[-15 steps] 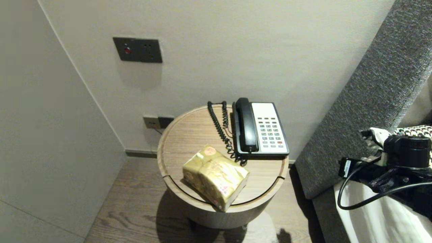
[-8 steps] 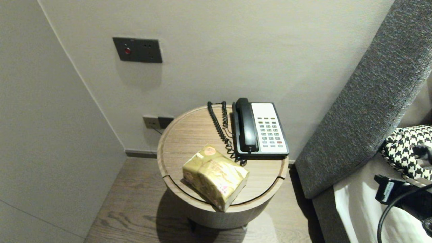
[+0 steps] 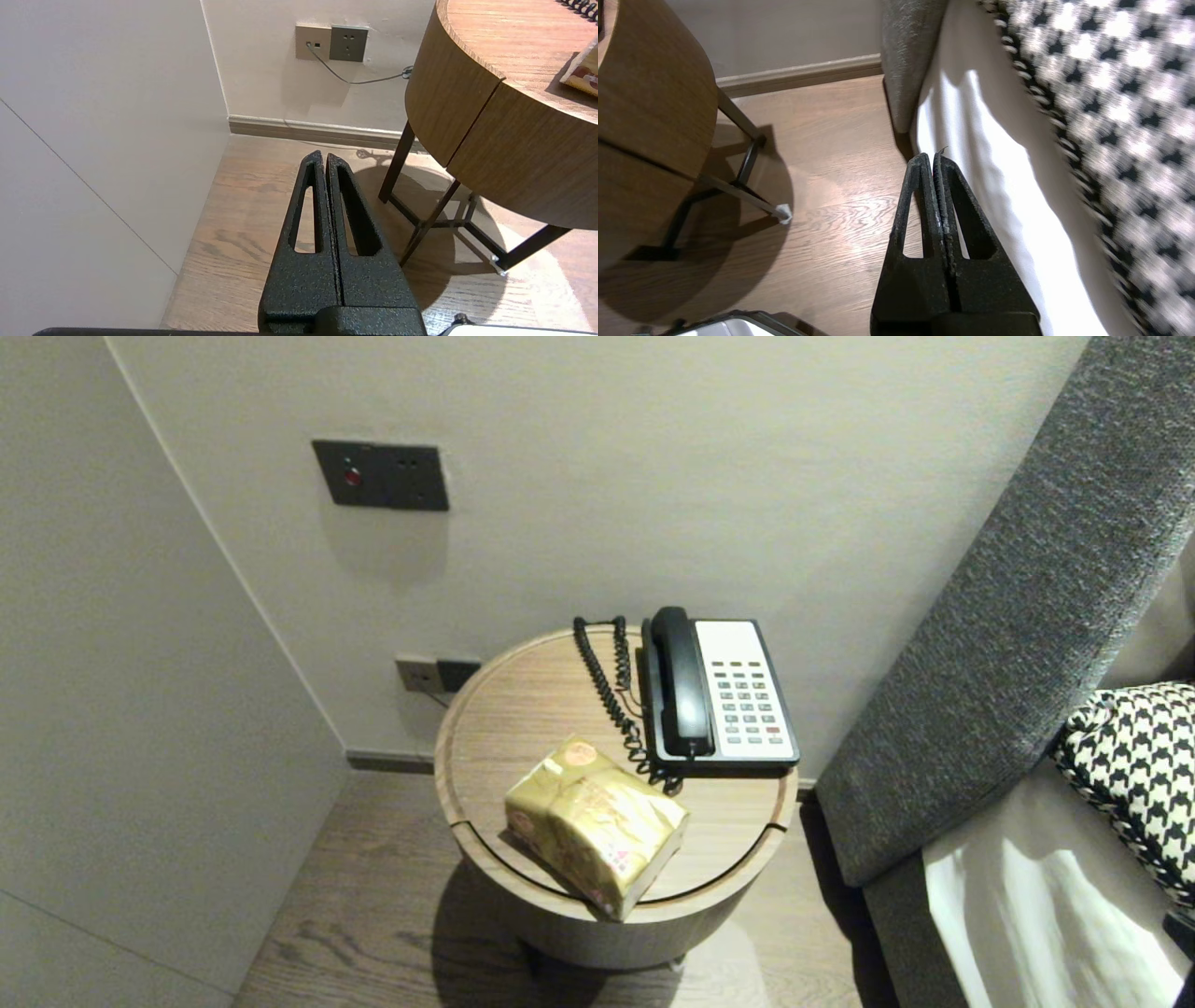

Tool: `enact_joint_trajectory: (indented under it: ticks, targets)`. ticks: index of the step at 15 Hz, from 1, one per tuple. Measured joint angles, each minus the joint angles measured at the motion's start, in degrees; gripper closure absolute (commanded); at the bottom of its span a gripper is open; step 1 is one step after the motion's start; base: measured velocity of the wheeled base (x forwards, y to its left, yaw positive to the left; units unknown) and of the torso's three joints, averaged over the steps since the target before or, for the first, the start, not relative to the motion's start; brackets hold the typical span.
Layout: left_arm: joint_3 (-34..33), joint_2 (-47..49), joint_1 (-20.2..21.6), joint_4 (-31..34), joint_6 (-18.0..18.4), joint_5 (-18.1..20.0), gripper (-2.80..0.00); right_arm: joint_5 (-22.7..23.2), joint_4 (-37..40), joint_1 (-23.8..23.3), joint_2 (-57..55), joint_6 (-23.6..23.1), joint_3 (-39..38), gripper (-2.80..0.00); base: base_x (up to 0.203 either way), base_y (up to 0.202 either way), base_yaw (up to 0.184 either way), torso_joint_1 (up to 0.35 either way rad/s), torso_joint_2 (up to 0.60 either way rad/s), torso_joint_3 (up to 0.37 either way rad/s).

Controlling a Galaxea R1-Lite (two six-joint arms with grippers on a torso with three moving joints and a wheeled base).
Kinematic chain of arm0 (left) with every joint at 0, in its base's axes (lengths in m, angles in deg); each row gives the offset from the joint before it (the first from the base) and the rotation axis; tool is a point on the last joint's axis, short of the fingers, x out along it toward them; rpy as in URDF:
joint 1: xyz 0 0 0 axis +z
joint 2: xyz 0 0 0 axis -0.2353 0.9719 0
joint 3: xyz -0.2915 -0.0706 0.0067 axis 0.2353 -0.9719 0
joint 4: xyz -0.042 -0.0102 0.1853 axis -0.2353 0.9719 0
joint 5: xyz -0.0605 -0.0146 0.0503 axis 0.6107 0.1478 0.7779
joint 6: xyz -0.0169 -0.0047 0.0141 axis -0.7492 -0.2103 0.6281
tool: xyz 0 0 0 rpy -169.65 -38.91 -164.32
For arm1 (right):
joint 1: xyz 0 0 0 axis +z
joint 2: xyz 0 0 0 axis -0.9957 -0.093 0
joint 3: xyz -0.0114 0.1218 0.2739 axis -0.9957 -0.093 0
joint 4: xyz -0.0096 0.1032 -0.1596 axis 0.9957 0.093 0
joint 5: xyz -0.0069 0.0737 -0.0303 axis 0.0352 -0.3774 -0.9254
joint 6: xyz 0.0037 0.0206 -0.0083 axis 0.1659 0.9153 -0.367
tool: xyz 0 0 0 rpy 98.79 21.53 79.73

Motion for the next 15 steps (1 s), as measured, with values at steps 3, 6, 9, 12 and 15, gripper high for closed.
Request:
enact_joint_trajectory:
  ticks: [3,6,9,12,15]
  targets:
    - [0.0,0.0,0.0,0.0,0.0,0.0,0.0,-0.2,6.3,-0.3,9.7,-2.2,-0.5,0.0,0.0,0.0,0.0,0.0,0.0,0.0]
    - [0.0,0.0,0.0,0.0,0.0,0.0,0.0,-0.2,8.7,-0.8,17.1,-6.2,-1.6,0.0,0.0,0.0,0.0,0.0,0.0,0.0]
    - [0.0,0.0,0.0,0.0,0.0,0.0,0.0,2.4,9.0,-1.1,23.1,-9.2,-4.0,0.0,0.0,0.0,0.0,0.0,0.0,0.0]
    - [0.0,0.0,0.0,0.0,0.0,0.0,0.0,6.6,8.6,-1.4,27.0,-10.8,-7.0,0.0,0.0,0.0,0.0,0.0,0.0,0.0]
    - [0.0,0.0,0.0,0.0,0.0,0.0,0.0,9.7,8.3,-1.1,29.6,-10.9,-9.8,0.0,0.0,0.0,0.0,0.0,0.0,0.0]
